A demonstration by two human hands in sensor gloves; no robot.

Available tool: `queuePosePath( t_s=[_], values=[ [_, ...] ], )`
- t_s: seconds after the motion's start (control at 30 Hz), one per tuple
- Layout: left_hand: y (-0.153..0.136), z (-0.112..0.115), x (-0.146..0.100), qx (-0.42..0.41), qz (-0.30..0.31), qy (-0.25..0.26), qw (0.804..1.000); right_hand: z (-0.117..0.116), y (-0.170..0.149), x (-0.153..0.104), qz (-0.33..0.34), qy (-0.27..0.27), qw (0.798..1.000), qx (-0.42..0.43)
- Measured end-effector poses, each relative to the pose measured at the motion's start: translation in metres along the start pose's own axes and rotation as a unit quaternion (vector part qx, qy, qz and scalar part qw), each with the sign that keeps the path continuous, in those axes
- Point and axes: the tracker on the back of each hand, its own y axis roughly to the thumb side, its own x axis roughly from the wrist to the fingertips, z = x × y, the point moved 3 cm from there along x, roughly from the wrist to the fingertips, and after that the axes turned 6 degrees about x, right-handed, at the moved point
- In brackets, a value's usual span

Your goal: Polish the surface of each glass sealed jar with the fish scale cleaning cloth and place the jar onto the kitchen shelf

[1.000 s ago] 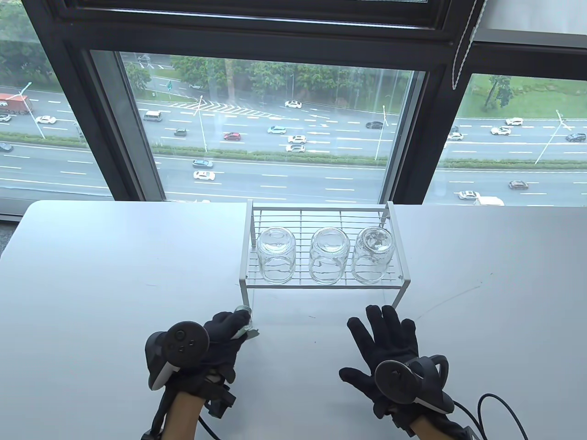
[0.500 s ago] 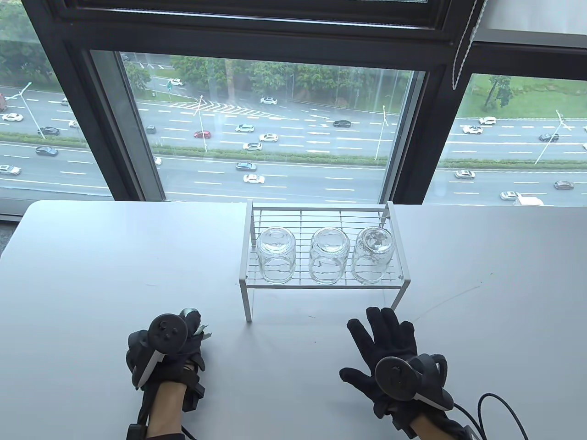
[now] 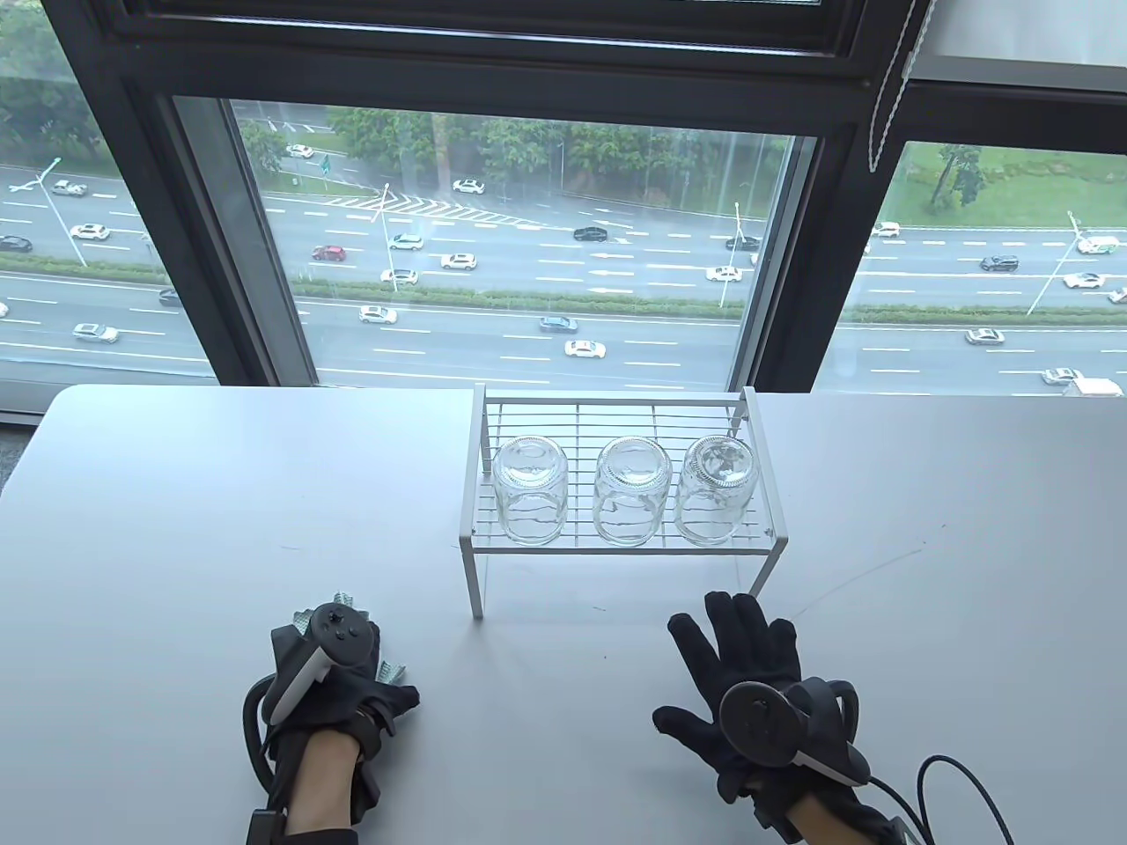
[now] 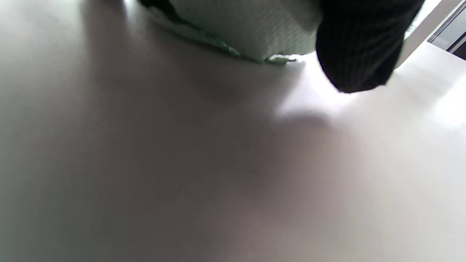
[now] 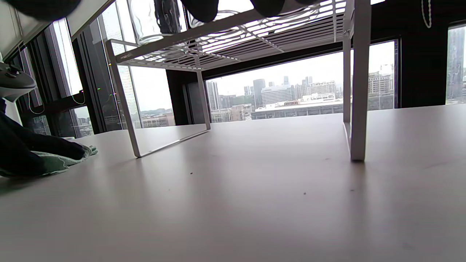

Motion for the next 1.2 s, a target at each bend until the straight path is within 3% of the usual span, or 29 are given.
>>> queuePosePath(
  t_s=[0.17,0.53,0.73,0.97,1.2],
  values=[
    [-0.001,-0.008,-0.005,-0.031,0.013,0.029,0.999,-0.001,-0.002,0.001,-0.005,0.006,1.000,0.010],
    [0.010,-0.048,-0.049,-0.082,0.060,0.120,0.988,0.000,-0.003,0.001,-0.008,0.003,1.000,0.012],
    [0.041,-0.064,-0.082,-0.043,0.119,0.185,0.975,0.001,-0.005,0.001,-0.009,-0.002,1.000,0.009],
    [0.063,-0.067,-0.104,-0.025,0.146,0.200,0.969,0.001,-0.005,0.001,-0.009,-0.005,1.000,0.010],
    [0.116,-0.052,-0.118,-0.008,0.277,0.220,0.935,0.004,-0.007,0.000,-0.011,-0.009,1.000,0.008]
  ],
)
